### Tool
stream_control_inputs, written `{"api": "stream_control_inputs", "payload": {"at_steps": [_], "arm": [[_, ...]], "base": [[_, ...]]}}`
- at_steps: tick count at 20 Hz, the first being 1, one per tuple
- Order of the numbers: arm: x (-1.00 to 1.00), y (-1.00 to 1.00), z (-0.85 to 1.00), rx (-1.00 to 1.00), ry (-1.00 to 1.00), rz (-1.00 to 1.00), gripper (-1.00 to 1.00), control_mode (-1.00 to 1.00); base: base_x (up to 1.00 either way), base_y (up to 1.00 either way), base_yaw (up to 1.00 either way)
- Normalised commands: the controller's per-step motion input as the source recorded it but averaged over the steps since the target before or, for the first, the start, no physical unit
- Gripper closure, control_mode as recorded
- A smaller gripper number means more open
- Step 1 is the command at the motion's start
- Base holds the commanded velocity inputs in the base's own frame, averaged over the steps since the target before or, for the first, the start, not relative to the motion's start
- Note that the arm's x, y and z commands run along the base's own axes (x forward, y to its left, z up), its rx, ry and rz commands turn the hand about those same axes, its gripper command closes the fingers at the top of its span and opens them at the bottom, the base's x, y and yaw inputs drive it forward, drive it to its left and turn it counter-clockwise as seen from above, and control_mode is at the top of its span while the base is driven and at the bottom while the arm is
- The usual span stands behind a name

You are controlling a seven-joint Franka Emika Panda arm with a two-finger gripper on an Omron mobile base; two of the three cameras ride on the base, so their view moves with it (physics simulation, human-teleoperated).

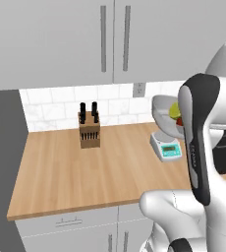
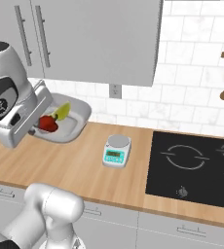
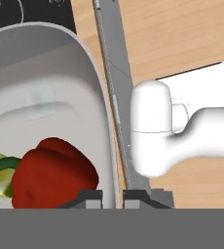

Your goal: Take the meat container that has the chicken drumstick and place it on the second highest rack of the freezer. Then take the vegetable container that has the bell pepper and lemon wedge and place it on the highest rack of the freezer.

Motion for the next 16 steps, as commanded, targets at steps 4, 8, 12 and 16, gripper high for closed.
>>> {"api": "stream_control_inputs", "payload": {"at_steps": [4,8,12,16], "arm": [[0.00,0.00,0.01,0.00,0.03,0.06,1.00,-1.00],[0.00,0.01,-0.01,0.00,0.00,0.04,1.00,-1.00],[0.00,0.00,0.00,0.00,0.00,0.01,1.00,-1.00],[0.00,0.00,0.00,0.00,0.00,0.00,1.00,1.00]], "base": [[0.00,0.00,0.00],[0.00,0.00,0.00],[0.00,0.00,0.00],[-0.43,0.00,0.01]]}}
